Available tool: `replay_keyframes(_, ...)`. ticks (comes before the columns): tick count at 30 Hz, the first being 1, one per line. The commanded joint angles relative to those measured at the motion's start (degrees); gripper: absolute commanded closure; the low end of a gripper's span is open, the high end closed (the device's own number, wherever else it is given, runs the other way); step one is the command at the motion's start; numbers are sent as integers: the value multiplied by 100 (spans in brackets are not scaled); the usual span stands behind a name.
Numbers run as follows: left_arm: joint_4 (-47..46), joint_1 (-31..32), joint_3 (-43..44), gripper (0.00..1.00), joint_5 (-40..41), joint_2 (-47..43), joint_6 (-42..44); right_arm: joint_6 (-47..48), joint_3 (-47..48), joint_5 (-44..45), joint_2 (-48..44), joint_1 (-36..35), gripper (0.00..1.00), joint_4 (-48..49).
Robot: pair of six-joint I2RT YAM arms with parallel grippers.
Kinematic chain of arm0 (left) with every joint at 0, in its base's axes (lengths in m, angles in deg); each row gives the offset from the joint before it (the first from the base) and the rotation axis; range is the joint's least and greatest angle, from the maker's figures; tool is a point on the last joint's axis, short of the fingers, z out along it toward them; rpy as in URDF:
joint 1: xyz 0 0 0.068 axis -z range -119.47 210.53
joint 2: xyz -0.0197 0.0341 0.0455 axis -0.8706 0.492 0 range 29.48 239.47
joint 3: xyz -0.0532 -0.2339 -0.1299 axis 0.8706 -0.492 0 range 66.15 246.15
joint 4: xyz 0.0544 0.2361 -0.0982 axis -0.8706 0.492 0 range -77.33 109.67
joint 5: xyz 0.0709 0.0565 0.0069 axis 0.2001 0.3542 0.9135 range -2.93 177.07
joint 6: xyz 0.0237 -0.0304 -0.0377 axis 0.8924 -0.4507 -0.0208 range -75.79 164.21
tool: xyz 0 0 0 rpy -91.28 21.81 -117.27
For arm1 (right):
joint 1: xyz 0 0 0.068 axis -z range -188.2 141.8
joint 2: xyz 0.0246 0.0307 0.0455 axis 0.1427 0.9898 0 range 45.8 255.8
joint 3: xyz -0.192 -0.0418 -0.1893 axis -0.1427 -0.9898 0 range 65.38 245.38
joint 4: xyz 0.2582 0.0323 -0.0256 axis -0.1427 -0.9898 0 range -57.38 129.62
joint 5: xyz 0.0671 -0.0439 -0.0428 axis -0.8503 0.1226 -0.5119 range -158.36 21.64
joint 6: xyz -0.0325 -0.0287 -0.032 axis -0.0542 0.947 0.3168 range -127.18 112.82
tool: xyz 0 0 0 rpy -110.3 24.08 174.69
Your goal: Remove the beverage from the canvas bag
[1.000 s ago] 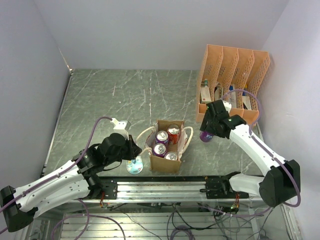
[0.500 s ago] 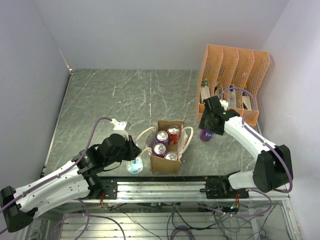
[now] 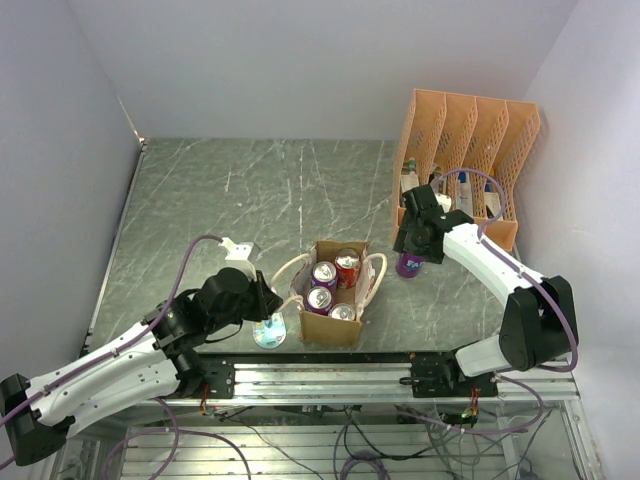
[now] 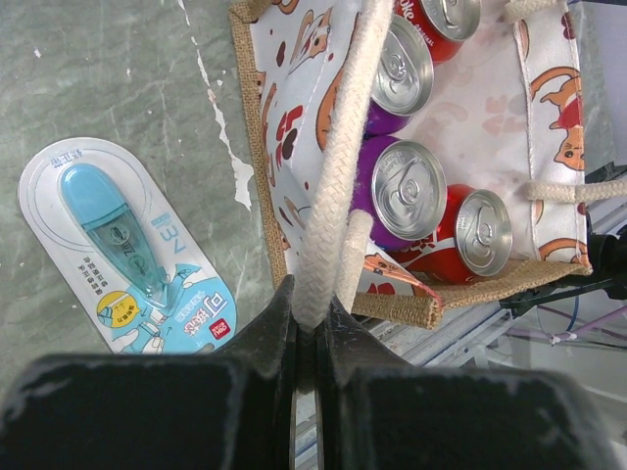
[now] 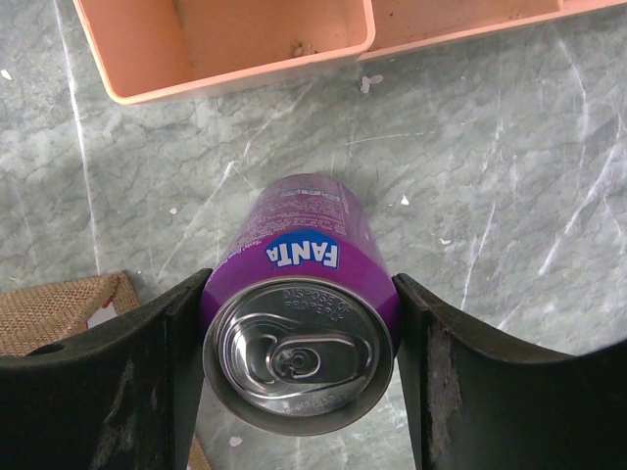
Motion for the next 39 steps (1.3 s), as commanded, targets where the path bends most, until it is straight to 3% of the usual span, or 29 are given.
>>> replay_keyframes(1, 123, -23, -63, 93, -64, -102, -50, 41, 102, -33, -1, 41, 99, 230)
replay_keyframes(11, 129, -16, -57, 93, -66, -95, -39, 3, -61, -84, 120, 39, 92, 371)
replay_keyframes(16, 135, -17, -60, 93, -59, -90, -45, 55, -57, -53, 132, 39, 79, 397)
replay_keyframes(19, 120, -18, -65, 93, -73, -102, -54, 76, -58, -35, 91, 43, 57, 394)
replay_keyframes(20, 119, -14, -64, 93, -74, -105, -50, 79, -61, -49, 54, 37, 42, 396)
replay_keyframes(24, 136, -16, -53, 93, -70, -107, -45, 84, -63, -94, -87, 43, 33, 388)
replay_keyframes(27, 132, -14, -53, 93, -74, -104, -37, 89, -62, -86, -182, 43, 7, 331)
replay_keyframes(36, 165, -16, -44, 93, -67, -124, -30, 350, -56, 134, -874, 43, 0, 70)
replay_keyframes(39, 157, -23, -39, 93, -50, -120, -19, 587, -556, -17, -1340, 43, 0, 389)
